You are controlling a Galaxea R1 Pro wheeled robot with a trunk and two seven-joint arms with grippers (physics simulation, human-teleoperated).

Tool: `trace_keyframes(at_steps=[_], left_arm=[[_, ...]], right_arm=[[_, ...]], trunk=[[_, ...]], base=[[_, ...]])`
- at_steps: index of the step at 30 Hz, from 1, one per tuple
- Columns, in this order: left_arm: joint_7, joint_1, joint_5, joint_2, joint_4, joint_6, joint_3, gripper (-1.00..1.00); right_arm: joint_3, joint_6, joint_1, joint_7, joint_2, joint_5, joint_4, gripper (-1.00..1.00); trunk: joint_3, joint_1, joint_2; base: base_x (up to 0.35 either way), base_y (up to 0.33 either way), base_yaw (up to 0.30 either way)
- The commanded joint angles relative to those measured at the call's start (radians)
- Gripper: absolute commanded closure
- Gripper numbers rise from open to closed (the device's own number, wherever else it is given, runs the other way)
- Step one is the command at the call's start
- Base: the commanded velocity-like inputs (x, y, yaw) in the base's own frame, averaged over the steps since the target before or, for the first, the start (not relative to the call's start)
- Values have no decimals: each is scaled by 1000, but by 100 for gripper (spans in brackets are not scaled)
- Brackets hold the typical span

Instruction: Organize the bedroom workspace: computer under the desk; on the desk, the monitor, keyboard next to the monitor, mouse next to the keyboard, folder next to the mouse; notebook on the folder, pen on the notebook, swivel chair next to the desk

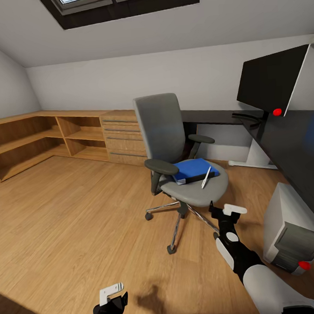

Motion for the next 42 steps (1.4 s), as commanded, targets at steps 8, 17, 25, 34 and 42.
trace_keyframes(at_steps=[8,17,25,34,42], left_arm=[[2,0,10,0,-2,6,1,-100],[2,0,10,-1,-2,6,1,-100],[2,0,10,-1,-2,6,1,-100],[2,0,10,-1,-2,6,1,-100],[2,0,10,-1,-2,6,1,-100]], right_arm=[[1,-5,-1,0,12,-11,2,-100],[-1,-4,-1,-2,22,-11,1,-100],[-1,-5,-1,-3,23,-11,1,-100],[-1,-6,-1,-3,24,-11,1,-100],[-1,-6,-1,-3,24,-11,1,-100]], trunk=[[-1,0,0],[-1,0,0],[-1,0,0],[-1,0,0],[-1,0,0]], base=[[0,0,-34],[0,0,-166],[0,0,-40],[0,0,-6],[0,0,0]])
